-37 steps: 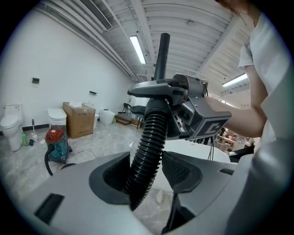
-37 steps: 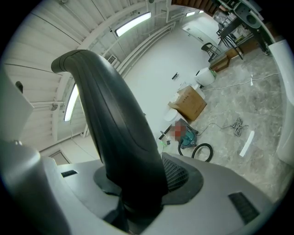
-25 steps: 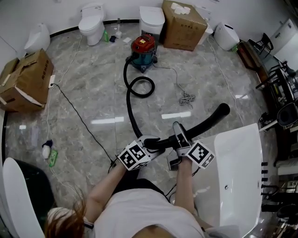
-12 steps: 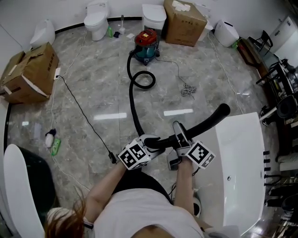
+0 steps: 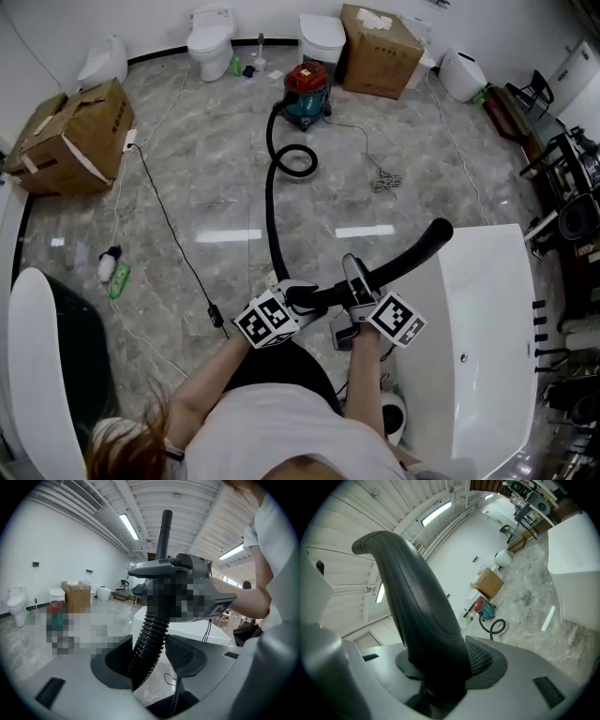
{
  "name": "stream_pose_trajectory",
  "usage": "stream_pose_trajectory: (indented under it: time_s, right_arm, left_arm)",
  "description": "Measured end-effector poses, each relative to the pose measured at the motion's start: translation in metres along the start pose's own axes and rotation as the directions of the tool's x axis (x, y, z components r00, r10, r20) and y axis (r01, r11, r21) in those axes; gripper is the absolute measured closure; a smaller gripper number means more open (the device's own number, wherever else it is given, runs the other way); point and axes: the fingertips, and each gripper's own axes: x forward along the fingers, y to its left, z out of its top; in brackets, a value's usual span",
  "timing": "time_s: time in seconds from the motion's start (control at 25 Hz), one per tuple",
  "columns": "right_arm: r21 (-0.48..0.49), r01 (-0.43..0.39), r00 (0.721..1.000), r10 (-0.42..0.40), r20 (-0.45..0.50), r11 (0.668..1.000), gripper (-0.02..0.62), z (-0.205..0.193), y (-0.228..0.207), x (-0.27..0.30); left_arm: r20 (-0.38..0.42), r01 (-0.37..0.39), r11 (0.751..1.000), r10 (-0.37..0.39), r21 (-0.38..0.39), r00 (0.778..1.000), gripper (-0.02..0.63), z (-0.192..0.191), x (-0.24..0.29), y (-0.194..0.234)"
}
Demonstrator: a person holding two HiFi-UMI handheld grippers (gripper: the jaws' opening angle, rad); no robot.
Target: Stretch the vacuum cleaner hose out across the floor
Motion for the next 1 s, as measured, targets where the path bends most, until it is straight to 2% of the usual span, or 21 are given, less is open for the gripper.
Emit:
stream_pose_trajectory:
  time_s: [0.2,0.4,0.64,1.0]
  right_arm:
    - [0.016,-0.006,1.000,0.006,0.014,1.000,0.407,-0.002,0.003,-0.016]
    - [0.002,0.000,1.000,0.000,0.018,1.000,0.407,-0.001,0.005,-0.022]
    - [0.019,0.001,0.999,-0.002,0.032,1.000,0.407,0.006,0.008,-0.018]
    - [-0.024,-0.020,1.000,0.019,-0.019,1.000,0.407,-0.029,0.054,0.016]
  left_arm:
    - [-0.011,0.008,1.000,-0.008,0.025,1.000,0.405,0.001,-0.004,-0.014]
    - [-0.013,0.017,1.000,-0.017,0.018,1.000,0.405,0.001,-0.003,-0.021]
    - [-0.018,0.030,0.999,-0.029,0.028,0.999,0.405,0.008,-0.005,-0.015]
    - [0.010,0.006,1.000,-0.006,-0.008,1.000,0.405,-0.001,-0.059,0.008]
